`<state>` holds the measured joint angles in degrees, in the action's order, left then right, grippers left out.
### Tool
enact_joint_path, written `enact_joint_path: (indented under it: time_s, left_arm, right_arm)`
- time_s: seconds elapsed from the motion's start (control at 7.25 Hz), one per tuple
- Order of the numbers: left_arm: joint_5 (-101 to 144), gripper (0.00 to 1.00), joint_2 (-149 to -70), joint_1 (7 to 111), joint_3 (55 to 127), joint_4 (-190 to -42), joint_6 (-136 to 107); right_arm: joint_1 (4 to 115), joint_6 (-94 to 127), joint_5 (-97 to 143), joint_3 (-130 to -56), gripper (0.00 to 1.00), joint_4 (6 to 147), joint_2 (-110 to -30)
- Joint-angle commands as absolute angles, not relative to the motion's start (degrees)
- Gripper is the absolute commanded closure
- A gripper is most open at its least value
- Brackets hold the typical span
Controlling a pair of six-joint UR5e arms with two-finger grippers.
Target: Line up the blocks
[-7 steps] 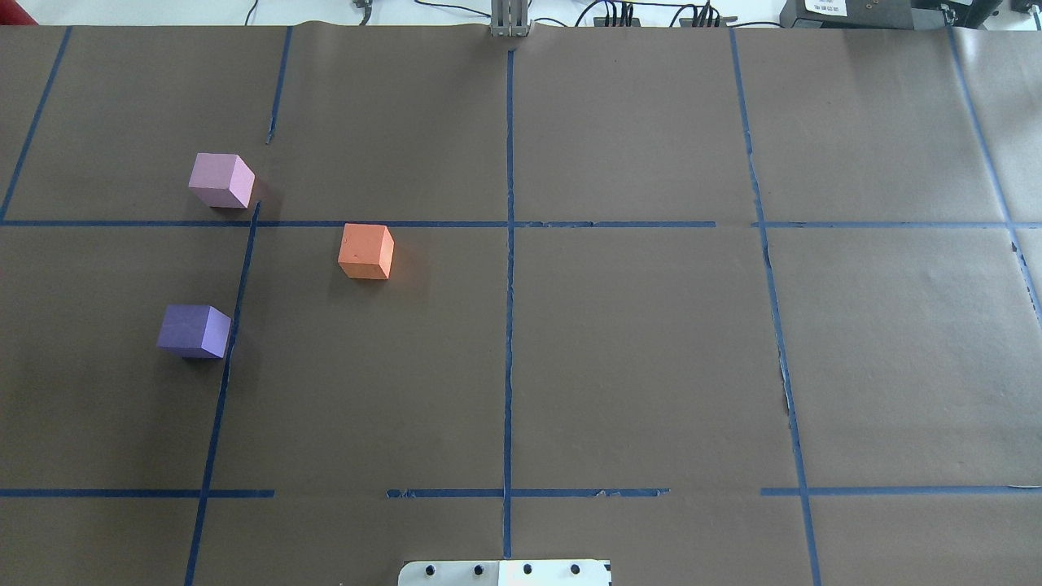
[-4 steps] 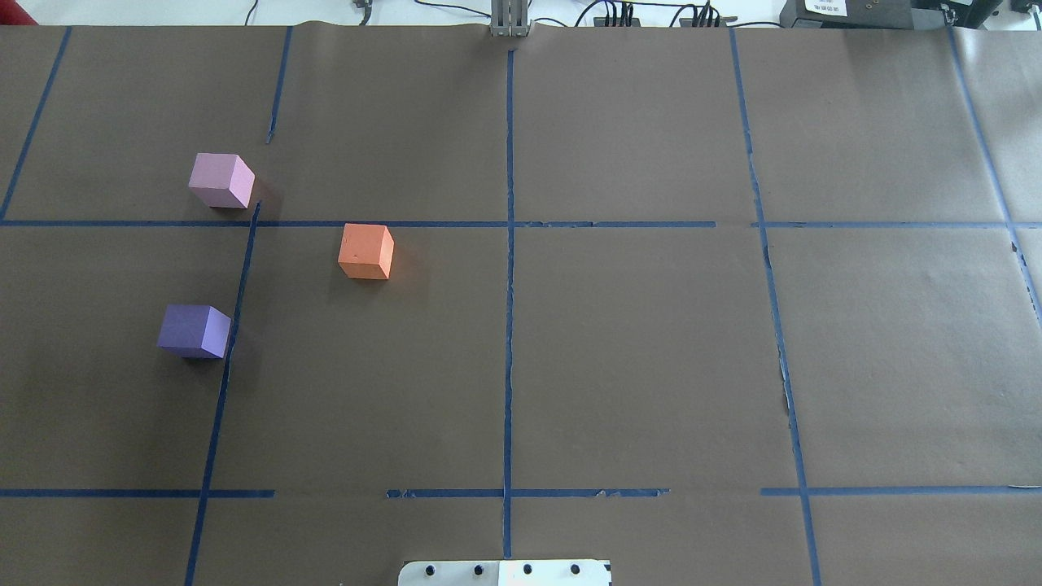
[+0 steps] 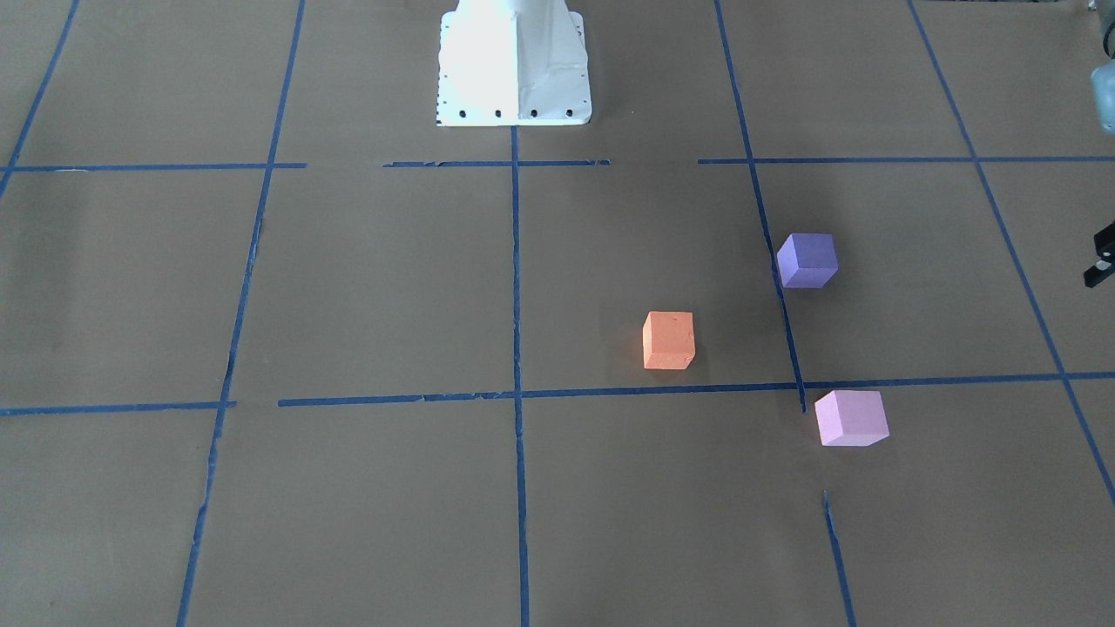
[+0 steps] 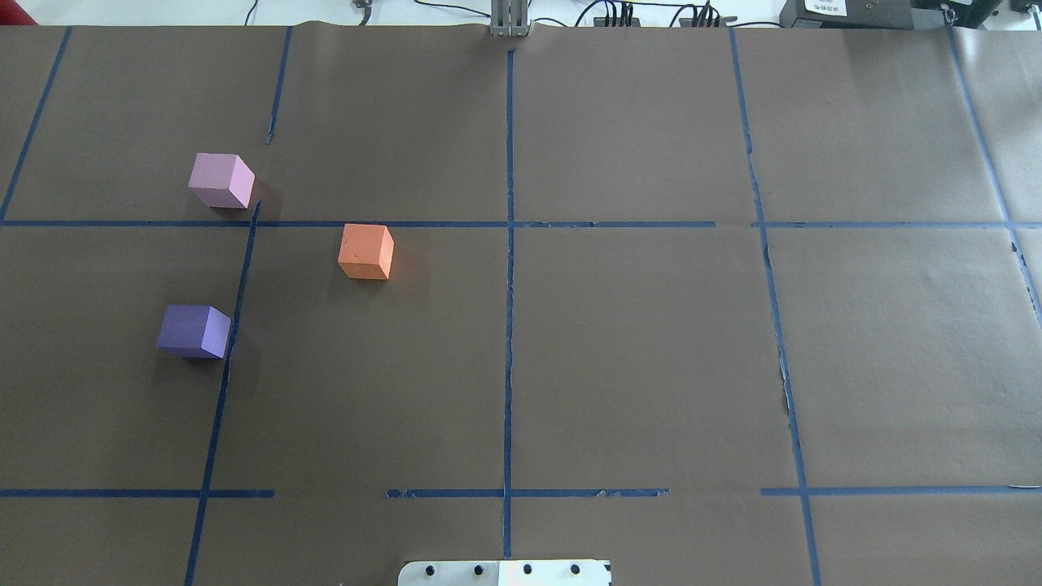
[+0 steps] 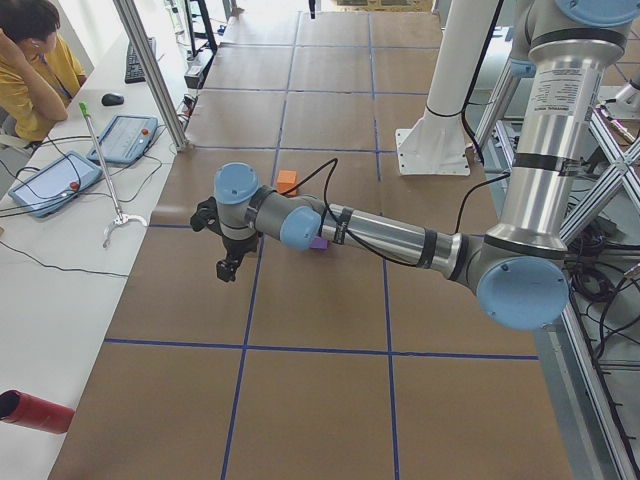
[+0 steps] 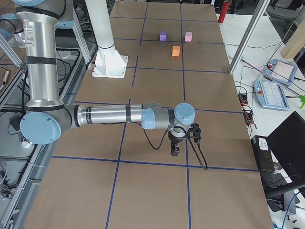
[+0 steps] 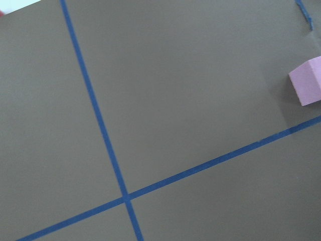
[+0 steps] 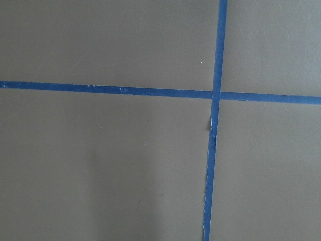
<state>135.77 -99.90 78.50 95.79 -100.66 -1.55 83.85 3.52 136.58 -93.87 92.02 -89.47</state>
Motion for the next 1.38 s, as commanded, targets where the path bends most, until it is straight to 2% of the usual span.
enact_joint_path:
  time_s: [0.0, 0.41, 0.97, 1.24]
  left_arm:
    - [136.76, 0.0, -107.27, 68.34, 96.42, -100.81, -21.24]
    - [123.81, 0.0, -119.06, 51.82, 95.98, -100.99, -50.29]
    - [115.32, 0.01, -124.18, 43.96, 86.86, -107.74, -60.27]
    - [111.73, 0.01, -124.89, 41.32, 85.17, -107.93, -62.31]
  right_arm:
    - [83.85, 3.52, 136.58, -93.87, 0.0, 92.02, -89.47]
    - [83.85, 3.52, 136.58, -93.87, 0.0, 92.02, -89.47]
    - [83.85, 3.52, 136.58, -93.87, 0.0, 92.02, -89.47]
    - [83.85, 3.52, 136.58, -93.95, 0.0, 92.02, -89.47]
